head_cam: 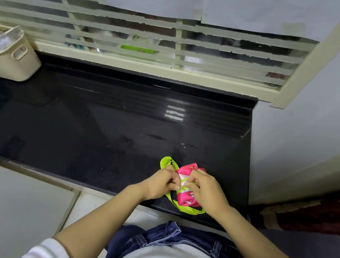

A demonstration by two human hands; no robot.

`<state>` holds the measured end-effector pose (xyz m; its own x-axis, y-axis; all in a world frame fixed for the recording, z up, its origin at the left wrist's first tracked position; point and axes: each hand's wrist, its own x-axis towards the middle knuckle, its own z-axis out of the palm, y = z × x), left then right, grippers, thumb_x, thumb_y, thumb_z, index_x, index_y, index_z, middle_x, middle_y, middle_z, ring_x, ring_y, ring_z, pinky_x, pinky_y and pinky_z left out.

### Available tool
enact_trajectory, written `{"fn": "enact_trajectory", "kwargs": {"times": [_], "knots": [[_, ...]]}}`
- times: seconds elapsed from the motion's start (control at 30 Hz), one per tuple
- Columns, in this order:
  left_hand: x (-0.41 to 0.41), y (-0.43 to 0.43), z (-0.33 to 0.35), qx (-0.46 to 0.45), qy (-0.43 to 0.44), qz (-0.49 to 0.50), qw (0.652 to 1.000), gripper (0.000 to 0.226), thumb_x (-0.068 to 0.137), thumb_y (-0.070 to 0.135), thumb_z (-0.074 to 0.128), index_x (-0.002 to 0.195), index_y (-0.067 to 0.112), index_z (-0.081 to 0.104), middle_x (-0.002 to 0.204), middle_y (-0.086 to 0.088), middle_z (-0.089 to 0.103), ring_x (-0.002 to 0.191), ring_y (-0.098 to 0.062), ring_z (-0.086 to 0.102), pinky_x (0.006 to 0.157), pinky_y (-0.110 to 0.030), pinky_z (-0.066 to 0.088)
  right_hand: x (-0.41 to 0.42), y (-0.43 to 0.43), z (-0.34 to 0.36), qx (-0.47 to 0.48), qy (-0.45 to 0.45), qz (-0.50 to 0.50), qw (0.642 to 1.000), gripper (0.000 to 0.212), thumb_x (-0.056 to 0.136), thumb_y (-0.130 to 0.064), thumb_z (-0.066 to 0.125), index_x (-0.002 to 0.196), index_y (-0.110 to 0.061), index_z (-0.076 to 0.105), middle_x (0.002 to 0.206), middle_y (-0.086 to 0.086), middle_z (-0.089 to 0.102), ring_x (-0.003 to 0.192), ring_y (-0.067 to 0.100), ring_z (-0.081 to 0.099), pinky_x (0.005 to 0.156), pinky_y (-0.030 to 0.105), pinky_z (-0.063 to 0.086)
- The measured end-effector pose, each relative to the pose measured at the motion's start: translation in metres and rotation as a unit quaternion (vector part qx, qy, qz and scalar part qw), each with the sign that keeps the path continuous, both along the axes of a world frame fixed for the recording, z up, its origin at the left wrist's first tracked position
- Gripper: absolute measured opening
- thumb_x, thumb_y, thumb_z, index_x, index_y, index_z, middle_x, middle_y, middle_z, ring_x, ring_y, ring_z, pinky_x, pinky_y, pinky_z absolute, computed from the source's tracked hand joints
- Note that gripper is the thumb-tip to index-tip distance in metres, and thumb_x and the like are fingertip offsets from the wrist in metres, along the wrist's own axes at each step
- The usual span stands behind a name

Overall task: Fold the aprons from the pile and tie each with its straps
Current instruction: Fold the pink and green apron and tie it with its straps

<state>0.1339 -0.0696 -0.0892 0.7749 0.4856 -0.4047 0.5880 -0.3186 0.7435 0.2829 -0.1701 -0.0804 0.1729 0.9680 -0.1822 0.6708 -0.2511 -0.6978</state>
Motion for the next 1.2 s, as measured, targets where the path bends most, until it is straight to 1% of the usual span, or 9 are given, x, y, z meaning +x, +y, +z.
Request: {"fn": "enact_trajectory", "kwargs": {"times": [0.17,0.27,0.37,0.47,0.7,0.77,0.87,1.0,1.2], "knots": [[-0.001,-0.005,-0.001,0.025,0.007,-0.017,1.000,0.009,0.090,0.001,0.055,0.088,0.009,0.059,0.086,0.009,0.035,0.087,-0.011,0.039,0.074,-0.003,0.032,0.007,0.001,0.006,-0.029,-0.017,-0.026,0.999,0.007,0.090,-0.011,0.059,0.085,-0.008,0.061,0.079,-0.014,0.047,0.064,0.001,0.050,0.058,0.020,0.041],[0.000,-0.005,-0.001,0.062,0.013,-0.017,0.998,0.007,0.091,0.008,0.058,0.089,0.015,0.060,0.091,0.007,0.038,0.094,-0.014,0.041,0.086,-0.016,0.036,0.006,0.003,0.007,-0.047,-0.014,-0.046,0.998,0.007,0.092,-0.011,0.056,0.087,-0.007,0.060,0.082,-0.012,0.048,0.058,-0.003,0.050,0.053,0.013,0.038],[-0.004,-0.007,-0.004,0.110,0.021,0.002,0.994,0.004,0.091,0.019,0.060,0.093,0.017,0.063,0.096,0.006,0.041,0.101,-0.011,0.037,0.098,-0.029,0.033,0.005,0.002,0.005,-0.039,-0.019,-0.060,0.997,0.004,0.091,-0.015,0.059,0.091,-0.012,0.057,0.095,-0.005,0.050,0.081,0.004,0.053,0.069,0.017,0.044],[-0.008,-0.011,-0.009,0.117,0.029,0.013,0.993,0.009,0.091,0.023,0.061,0.095,0.016,0.063,0.099,0.004,0.043,0.105,-0.013,0.038,0.101,-0.031,0.031,0.006,0.000,-0.001,-0.042,-0.050,-0.102,0.993,0.031,0.086,-0.026,0.066,0.107,-0.011,0.048,0.104,-0.004,0.041,0.102,0.012,0.043,0.086,0.022,0.040],[-0.014,-0.014,-0.019,0.167,0.061,-0.028,0.984,0.013,0.092,0.021,0.058,0.095,0.009,0.063,0.097,0.006,0.038,0.096,-0.015,0.034,0.094,-0.028,0.034,0.002,0.014,-0.002,-0.143,-0.039,-0.202,0.968,0.081,0.076,-0.045,0.073,0.133,-0.004,0.032,0.133,0.012,0.033,0.124,0.028,0.035,0.096,0.031,0.038],[-0.014,-0.016,-0.019,0.163,0.047,-0.002,0.986,0.009,0.087,0.011,0.062,0.094,0.012,0.057,0.101,0.005,0.039,0.096,-0.013,0.036,0.094,-0.029,0.036,0.004,0.019,-0.003,-0.196,0.005,-0.193,0.962,0.084,0.074,-0.048,0.074,0.132,-0.001,0.034,0.132,0.014,0.039,0.122,0.029,0.042,0.092,0.030,0.040],[-0.014,-0.017,-0.019,0.128,0.030,0.111,0.985,0.037,0.076,-0.001,0.067,0.095,0.017,0.040,0.107,0.003,0.031,0.103,-0.017,0.039,0.093,-0.026,0.038,0.006,0.024,-0.002,-0.198,0.100,-0.166,0.961,0.059,0.076,-0.038,0.076,0.116,-0.003,0.049,0.110,0.008,0.059,0.106,0.023,0.058,0.076,0.024,0.041],[-0.022,-0.014,-0.013,0.093,-0.011,0.319,0.943,0.042,0.074,-0.017,0.051,0.098,0.013,0.033,0.107,-0.004,0.028,0.087,-0.021,0.043,0.074,-0.016,0.033,0.011,0.035,0.012,-0.136,0.142,-0.142,0.970,0.049,0.072,-0.026,0.080,0.110,-0.011,0.053,0.100,0.003,0.063,0.097,0.018,0.061,0.081,0.027,0.047],[-0.060,0.022,-0.009,0.100,0.047,0.379,0.919,0.028,0.086,-0.010,0.043,0.100,0.002,0.064,0.104,-0.016,0.064,0.097,-0.029,0.058,0.069,-0.013,0.031,0.033,0.067,0.046,-0.085,0.123,-0.012,0.989,0.049,0.070,-0.016,0.082,0.106,-0.023,0.051,0.093,-0.007,0.063,0.090,0.011,0.062,0.077,0.023,0.049]]}}
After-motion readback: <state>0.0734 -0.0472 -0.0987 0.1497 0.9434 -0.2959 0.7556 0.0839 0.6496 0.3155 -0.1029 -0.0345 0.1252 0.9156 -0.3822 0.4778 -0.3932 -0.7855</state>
